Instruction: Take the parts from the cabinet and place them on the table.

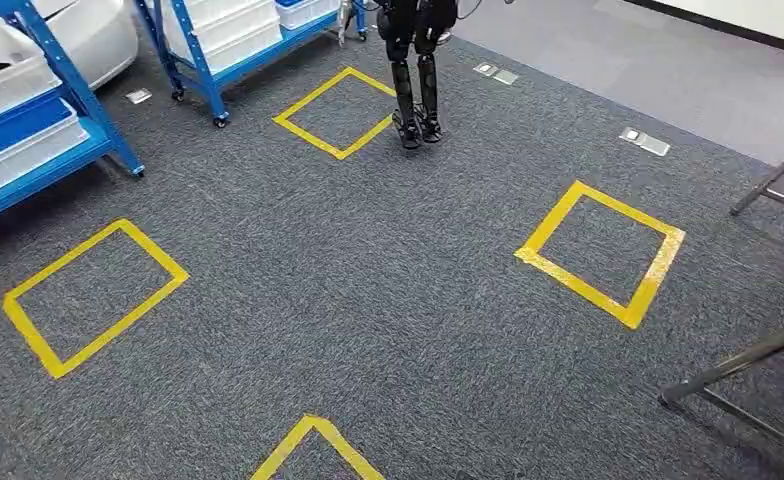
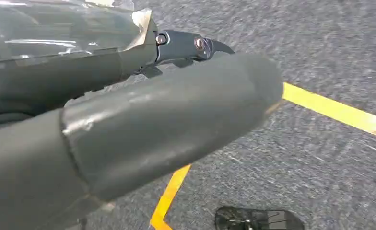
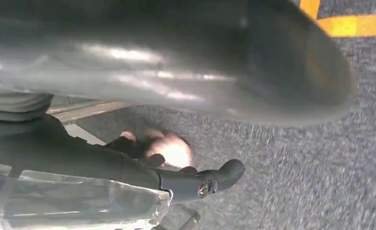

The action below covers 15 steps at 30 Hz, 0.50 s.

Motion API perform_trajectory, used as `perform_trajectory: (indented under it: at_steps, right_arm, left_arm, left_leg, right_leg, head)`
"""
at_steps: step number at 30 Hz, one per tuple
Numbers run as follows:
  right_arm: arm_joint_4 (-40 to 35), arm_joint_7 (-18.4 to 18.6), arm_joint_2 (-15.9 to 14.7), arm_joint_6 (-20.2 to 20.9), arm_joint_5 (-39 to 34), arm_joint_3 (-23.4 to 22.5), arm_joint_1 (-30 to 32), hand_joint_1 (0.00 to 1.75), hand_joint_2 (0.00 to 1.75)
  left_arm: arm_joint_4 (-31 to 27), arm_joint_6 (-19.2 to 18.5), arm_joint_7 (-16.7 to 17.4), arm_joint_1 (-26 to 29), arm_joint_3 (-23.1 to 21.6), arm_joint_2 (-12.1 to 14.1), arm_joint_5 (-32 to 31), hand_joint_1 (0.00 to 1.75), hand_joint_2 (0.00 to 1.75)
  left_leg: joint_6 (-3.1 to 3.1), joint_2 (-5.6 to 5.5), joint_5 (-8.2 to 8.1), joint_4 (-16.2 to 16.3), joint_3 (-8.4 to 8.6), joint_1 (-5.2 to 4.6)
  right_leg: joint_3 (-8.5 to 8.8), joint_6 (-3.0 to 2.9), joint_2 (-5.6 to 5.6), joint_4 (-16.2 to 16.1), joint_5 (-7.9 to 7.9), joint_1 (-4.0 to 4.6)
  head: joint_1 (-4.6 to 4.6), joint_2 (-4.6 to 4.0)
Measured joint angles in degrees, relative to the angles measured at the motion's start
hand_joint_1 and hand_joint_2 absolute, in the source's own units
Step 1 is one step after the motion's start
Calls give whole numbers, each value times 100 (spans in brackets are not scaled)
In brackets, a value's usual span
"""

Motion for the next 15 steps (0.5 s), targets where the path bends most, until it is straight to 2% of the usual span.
perform_trajectory:
  at_steps: [1, 2, 3, 4, 6, 7, 8, 9, 10, 11, 12, 13, 14, 15]
  right_arm:
    - [2, 0, 0, -4, -4, -7, 25, 0, 0]
    - [7, 0, 0, -7, -7, -22, 38, 0, 0]
    - [18, 0, 4, -7, -9, -35, 46, 0, 0]
    - [22, 0, 9, -7, -11, -39, 61, 0, 0]
    - [24, 0, 24, 7, -13, -46, 91, 0, 0]
    - [24, -4, 39, 7, -15, -55, 93, 0, 0]
    - [24, -11, 39, 4, -15, -72, 93, 0, 0]
    - [24, -28, 39, 0, -15, -85, 107, 0, 0]
    - [24, -35, 46, -2, -17, -89, 141, 0, 0]
    - [26, -35, 46, 0, -22, -94, 192, 0, 0]
    - [33, -35, 46, 22, -24, -103, 244, 0, 0]
    - [39, -37, 42, 55, -28, -120, 274, 0, 0]
    - [44, -42, 46, 72, -28, -131, 299, 0, 0]
    - [46, -46, 52, 77, -28, -131, 307, 0, 0]
  left_arm:
    - [2, 0, 0, -1, 0, -7, -4, 0, 0]
    - [2, 0, 0, -4, -2, -9, -7, 0, 0]
    - [0, 0, 0, -6, -2, -7, -15, 0, 0]
    - [2, 0, 0, -7, -2, -4, -15, 0, 0]
    - [2, 0, 0, 7, -2, -4, -22, 0, 0]
    - [2, 2, 0, 18, -2, 2, -31, 0, 0]
    - [2, 9, 0, 23, -2, 11, -37, 0, 0]
    - [2, 13, 0, 20, -4, 4, -41, 0, 0]
    - [2, 15, 0, 3, -7, 2, -48, 0, 0]
    - [2, 15, 0, -19, -7, 2, -57, 0, 0]
    - [2, 15, 0, -22, -9, 2, -63, 0, 0]
    - [2, 15, 4, -14, -9, 2, -72, 0, 0]
    - [2, 15, 9, -1, -7, 4, -79, 0, 0]
    - [2, 15, 13, 8, -7, 9, -79, 0, 0]
  left_leg:
    - [-16, -91, -7, 7, 8, 9]
    - [-46, -164, -18, 22, 12, 14]
    - [-91, -221, -30, 48, -4, -2]
    - [-135, -284, -61, 73, -13, -26]
    - [-179, -366, -38, 55, -43, 4]
    - [-213, -420, -26, 52, -65, 18]
    - [-233, -332, -69, 98, -78, 55]
    - [-257, 30, -187, 263, -143, 16]
    - [-278, 233, -402, 604, -306, 17]
    - [-294, 313, -645, 1091, -547, 27]
    - [-308, 335, -833, 1569, -792, 29]
    - [-317, 338, -903, 1855, -942, 35]
    - [-316, 345, -831, 1868, -961, 42]
    - [-309, 367, -654, 1638, -850, 43]
  right_leg:
    - [264, 75, 54, -560, 237, -28]
    - [526, 134, 233, -1116, 444, -74]
    - [618, 139, 485, -1388, 504, -110]
    - [655, 58, 409, -1411, 533, -74]
    - [670, -20, 312, -1395, 528, -35]
    - [683, -68, 252, -1399, 550, -53]
    - [689, -112, 185, -1432, 575, -105]
    - [702, -156, 143, -1435, 569, -84]
    - [715, -207, 65, -1435, 551, -60]
    - [725, -246, -25, -1434, 534, -35]
    - [729, -269, -134, -1433, 518, -15]
    - [730, -282, -213, -1430, 509, -4]
    - [735, -289, -290, -1430, 503, 4]
    - [741, -298, -346, -1430, 493, 6]
  head:
    - [-2, 0]
    - [2, 0]
    - [13, 0]
    - [9, 0]
    - [0, 0]
    - [0, 0]
    - [2, 0]
    - [-21, 0]
    - [-59, 0]
    - [-55, 0]
    - [-55, 0]
    - [-61, 0]
    - [-55, 0]
    - [-59, 0]
